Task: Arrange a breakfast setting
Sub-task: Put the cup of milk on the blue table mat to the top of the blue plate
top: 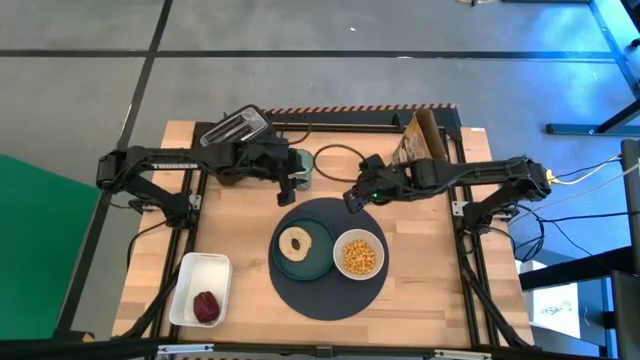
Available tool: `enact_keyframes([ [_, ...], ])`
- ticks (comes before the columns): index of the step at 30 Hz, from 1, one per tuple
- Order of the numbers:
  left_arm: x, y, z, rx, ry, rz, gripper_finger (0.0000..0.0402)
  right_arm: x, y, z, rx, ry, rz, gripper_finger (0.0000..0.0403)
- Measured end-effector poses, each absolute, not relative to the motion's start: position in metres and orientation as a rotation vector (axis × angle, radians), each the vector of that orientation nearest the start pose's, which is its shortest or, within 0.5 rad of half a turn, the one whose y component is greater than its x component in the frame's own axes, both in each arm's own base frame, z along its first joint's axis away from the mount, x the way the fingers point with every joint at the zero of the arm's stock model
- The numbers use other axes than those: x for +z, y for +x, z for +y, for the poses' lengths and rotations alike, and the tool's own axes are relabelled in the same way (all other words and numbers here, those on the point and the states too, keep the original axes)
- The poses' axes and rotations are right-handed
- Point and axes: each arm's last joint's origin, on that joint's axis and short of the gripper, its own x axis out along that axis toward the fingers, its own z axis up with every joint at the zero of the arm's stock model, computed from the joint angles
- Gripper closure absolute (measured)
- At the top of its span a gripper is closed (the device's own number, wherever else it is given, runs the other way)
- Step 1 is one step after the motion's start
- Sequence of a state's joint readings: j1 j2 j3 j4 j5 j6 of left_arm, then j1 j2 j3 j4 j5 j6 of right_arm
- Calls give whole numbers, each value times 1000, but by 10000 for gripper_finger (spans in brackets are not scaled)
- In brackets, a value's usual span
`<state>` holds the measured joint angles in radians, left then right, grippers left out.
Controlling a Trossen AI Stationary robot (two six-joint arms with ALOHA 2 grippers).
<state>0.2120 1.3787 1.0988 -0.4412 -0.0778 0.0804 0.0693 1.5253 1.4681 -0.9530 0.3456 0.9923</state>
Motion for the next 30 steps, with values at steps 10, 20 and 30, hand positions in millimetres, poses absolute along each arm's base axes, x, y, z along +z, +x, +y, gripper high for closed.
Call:
enact_keyframes([
  [10, 279, 285, 86, 286, -15, 785, 250, 333, 307, 11, -683, 679, 780, 224],
  [20, 249, 298, 97, 245, -19, 900, 253, 333, 307, 2, -669, 622, 800, 224],
  [30, 233, 303, 106, 199, -2, 950, 388, 331, 305, 3, -632, 553, 856, 224],
])
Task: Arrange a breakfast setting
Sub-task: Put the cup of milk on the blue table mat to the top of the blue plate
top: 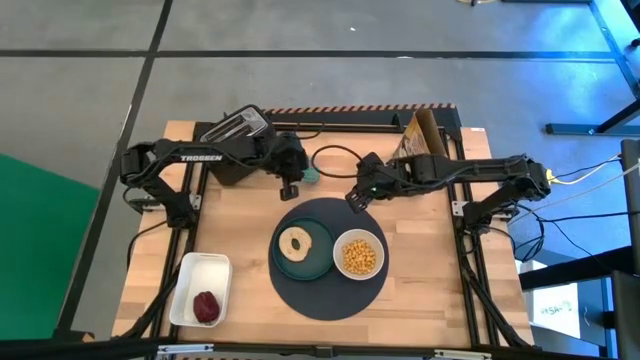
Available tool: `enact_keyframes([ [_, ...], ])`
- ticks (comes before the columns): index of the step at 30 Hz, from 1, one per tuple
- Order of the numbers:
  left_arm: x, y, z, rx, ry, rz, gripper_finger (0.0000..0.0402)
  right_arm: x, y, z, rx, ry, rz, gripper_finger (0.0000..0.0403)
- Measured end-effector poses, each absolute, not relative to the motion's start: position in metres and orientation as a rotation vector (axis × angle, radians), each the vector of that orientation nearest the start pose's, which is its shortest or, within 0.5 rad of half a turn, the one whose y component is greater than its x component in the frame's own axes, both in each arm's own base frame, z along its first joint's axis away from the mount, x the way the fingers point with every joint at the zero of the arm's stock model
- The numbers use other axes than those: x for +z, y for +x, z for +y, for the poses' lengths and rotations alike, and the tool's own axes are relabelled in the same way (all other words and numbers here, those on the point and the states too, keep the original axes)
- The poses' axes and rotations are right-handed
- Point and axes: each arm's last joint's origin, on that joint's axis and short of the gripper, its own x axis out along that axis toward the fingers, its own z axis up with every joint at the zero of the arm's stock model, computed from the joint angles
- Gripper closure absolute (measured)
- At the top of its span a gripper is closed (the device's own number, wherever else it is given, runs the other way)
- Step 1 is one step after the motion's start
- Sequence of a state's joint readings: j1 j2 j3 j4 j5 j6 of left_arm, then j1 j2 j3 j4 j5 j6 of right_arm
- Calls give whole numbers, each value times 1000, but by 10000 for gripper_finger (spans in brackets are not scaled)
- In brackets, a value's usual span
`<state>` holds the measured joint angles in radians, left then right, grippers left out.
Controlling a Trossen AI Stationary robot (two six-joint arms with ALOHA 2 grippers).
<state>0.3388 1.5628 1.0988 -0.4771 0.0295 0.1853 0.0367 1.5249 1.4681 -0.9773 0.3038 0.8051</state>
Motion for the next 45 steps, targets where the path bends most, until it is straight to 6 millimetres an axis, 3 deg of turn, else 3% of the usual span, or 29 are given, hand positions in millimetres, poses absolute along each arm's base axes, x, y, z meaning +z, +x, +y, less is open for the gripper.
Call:
enact_keyframes([
  [7, 248, 305, 85, 118, 28, 959, 396, 332, 305, 2, -646, 547, 845, 224],
  [16, 287, 321, 37, -94, 394, 974, 398, 333, 305, 2, -645, 558, 839, 224],
  [27, 258, 331, 19, -294, 803, 1300, 398, 346, 306, 3, -640, 590, 791, 224],
  [39, 254, 329, -1, -599, 1053, 1271, 398, 346, 307, 3, -644, 583, 786, 224],
  [45, 253, 328, -5, -714, 1027, 1223, 398, 346, 306, 1, -667, 569, 773, 224],
])
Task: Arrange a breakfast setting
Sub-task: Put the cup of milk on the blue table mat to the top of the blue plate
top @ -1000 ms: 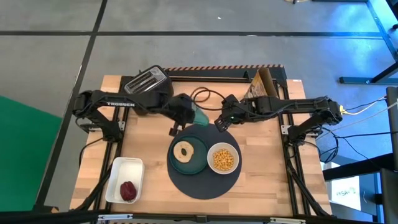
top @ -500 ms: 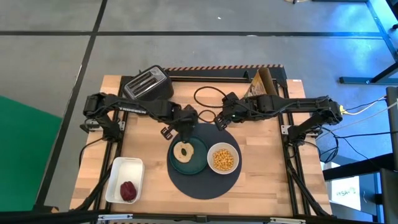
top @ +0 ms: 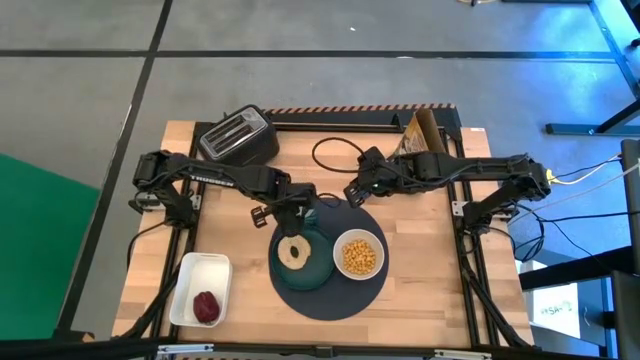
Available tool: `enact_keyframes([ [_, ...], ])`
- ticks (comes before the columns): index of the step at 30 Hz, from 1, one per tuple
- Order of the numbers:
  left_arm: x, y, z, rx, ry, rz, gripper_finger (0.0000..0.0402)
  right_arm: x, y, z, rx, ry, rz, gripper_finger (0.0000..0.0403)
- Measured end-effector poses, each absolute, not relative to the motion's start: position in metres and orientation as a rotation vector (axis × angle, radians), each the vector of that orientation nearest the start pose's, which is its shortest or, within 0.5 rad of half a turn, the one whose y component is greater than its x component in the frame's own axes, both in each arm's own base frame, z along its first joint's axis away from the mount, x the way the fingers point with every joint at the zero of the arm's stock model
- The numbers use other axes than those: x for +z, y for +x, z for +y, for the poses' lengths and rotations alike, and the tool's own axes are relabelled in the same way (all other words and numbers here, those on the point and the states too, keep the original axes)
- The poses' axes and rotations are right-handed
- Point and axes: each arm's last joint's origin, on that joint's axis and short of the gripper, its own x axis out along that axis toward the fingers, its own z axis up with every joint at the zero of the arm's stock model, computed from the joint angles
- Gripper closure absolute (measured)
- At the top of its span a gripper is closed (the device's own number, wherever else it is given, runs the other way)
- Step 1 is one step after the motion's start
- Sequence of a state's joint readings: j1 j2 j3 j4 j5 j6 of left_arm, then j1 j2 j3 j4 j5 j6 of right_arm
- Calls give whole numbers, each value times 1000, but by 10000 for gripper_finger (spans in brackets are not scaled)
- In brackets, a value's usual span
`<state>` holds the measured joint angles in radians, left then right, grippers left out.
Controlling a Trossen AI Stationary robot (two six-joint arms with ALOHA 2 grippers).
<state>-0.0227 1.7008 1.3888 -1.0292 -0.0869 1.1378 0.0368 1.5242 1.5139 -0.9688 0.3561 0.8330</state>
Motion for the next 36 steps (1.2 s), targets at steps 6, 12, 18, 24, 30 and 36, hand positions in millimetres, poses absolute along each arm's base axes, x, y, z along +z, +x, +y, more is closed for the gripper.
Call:
enact_keyframes([
  [6, 253, 328, -4, -726, 1041, 1216, 398, 346, 306, 1, -667, 568, 775, 224],
  [12, 245, 334, 2, -709, 1009, 1233, 393, 346, 306, 1, -667, 567, 775, 224],
  [18, 245, 337, 1, -725, 974, 1178, 342, 344, 305, 2, -665, 569, 792, 224],
  [24, 245, 338, 1, -715, 969, 1177, 303, 342, 302, 2, -691, 578, 822, 224],
  [30, 245, 338, 4, -664, 930, 1202, 284, 340, 298, 2, -710, 563, 862, 224],
  [36, 258, 340, 4, -600, 859, 1213, 276, 337, 292, 0, -776, 503, 895, 223],
])
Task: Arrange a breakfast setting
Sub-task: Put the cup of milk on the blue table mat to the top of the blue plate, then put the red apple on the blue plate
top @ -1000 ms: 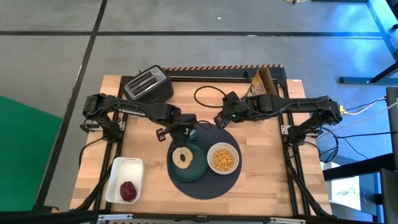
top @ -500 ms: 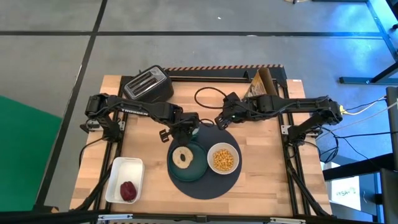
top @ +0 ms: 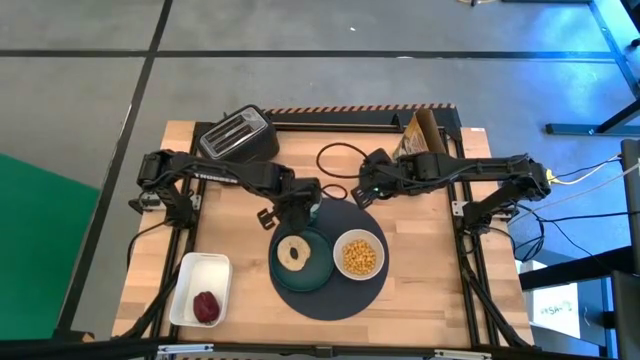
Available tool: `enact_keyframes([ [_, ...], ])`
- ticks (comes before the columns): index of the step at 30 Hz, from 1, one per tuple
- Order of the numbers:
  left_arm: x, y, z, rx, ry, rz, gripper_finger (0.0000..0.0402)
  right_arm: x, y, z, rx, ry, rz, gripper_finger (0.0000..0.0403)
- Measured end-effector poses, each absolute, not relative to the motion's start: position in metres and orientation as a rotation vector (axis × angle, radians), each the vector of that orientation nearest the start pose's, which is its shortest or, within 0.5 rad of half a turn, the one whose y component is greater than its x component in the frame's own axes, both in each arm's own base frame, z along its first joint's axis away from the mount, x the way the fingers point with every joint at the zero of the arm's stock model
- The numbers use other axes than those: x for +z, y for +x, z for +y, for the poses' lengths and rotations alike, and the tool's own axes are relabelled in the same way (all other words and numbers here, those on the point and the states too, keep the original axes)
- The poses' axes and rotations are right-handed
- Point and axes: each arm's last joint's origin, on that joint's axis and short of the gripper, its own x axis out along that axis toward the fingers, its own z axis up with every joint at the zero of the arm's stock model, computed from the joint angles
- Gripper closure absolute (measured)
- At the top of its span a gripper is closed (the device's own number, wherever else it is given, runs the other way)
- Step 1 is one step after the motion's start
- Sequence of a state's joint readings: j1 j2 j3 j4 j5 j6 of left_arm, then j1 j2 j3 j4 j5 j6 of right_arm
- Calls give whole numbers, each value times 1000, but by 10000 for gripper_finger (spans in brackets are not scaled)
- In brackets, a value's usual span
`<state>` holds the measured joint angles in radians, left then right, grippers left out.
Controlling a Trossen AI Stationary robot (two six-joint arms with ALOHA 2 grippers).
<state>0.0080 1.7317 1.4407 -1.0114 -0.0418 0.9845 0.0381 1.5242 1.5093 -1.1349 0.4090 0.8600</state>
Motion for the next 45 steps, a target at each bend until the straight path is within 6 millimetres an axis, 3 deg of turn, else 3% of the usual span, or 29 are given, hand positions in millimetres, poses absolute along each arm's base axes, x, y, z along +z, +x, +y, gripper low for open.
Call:
enact_keyframes([
  [8, 305, 344, 4, -483, 746, 1173, 267, 330, 290, -5, -825, 464, 970, 223],
  [13, 333, 329, 11, -312, 446, 1212, 264, 328, 282, -5, -894, 434, 1017, 223],
  [18, 358, 285, 9, -99, 124, 1249, 264, 332, 272, -6, -935, 450, 1027, 223],
  [23, 375, 221, -15, 44, -154, 1155, 264, 332, 272, -6, -905, 406, 1059, 224],
  [27, 360, 176, -37, 170, -478, 1084, 264, 333, 273, -15, -857, 311, 1088, 224],
  [32, 319, 153, -72, 181, -845, 1036, 264, 336, 278, -38, -784, 312, 1065, 223],
  [34, 303, 151, -87, 114, -850, 1066, 264, 340, 278, -41, -738, 310, 1041, 223],
  [38, 279, 148, -116, -90, -676, 1182, 264, 345, 275, -38, -651, 292, 1048, 223],
  [45, 269, 152, -154, -403, -582, 1407, 264, 341, 253, -14, -538, 308, 968, 223],
])
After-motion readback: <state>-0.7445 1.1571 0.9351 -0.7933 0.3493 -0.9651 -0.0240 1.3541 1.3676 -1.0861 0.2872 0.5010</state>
